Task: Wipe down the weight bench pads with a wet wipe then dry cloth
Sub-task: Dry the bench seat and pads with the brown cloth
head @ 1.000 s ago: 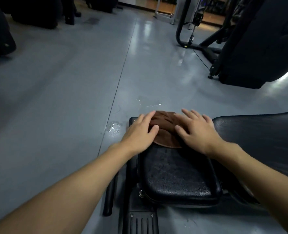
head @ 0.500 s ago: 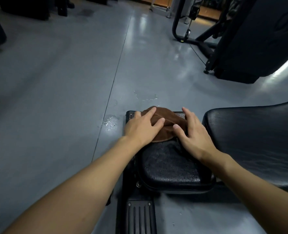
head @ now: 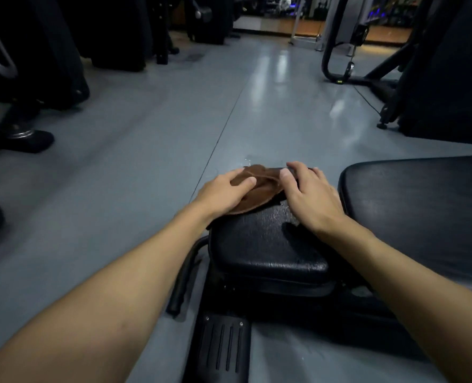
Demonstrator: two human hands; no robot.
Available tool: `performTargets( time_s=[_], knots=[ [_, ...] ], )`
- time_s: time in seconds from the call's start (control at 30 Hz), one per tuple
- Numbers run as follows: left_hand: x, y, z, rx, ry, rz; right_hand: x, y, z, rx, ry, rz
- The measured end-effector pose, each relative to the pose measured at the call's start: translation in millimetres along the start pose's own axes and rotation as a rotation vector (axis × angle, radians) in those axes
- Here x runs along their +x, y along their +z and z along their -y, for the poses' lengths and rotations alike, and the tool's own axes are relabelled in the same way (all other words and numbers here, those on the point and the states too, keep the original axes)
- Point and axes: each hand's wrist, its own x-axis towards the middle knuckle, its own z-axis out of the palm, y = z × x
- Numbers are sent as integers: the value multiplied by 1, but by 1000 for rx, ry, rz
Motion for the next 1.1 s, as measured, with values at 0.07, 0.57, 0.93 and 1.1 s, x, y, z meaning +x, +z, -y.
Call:
performTargets(
  time_s=[0.07,0.57,0.93,1.1],
  knots=[
    [-18,-1,2,23,16,-23,-3,-3,0,73,3,5],
    [-64,6,-1,-54,42,-114,-51,-8,-1,108,-1,82],
    [-147,29,47,114,370,-179,-94,-49,-26,-294,-299,-91],
    [-141,16,49,323,527,-105,-98,-71,-57,-538,-104,-77]
  ],
)
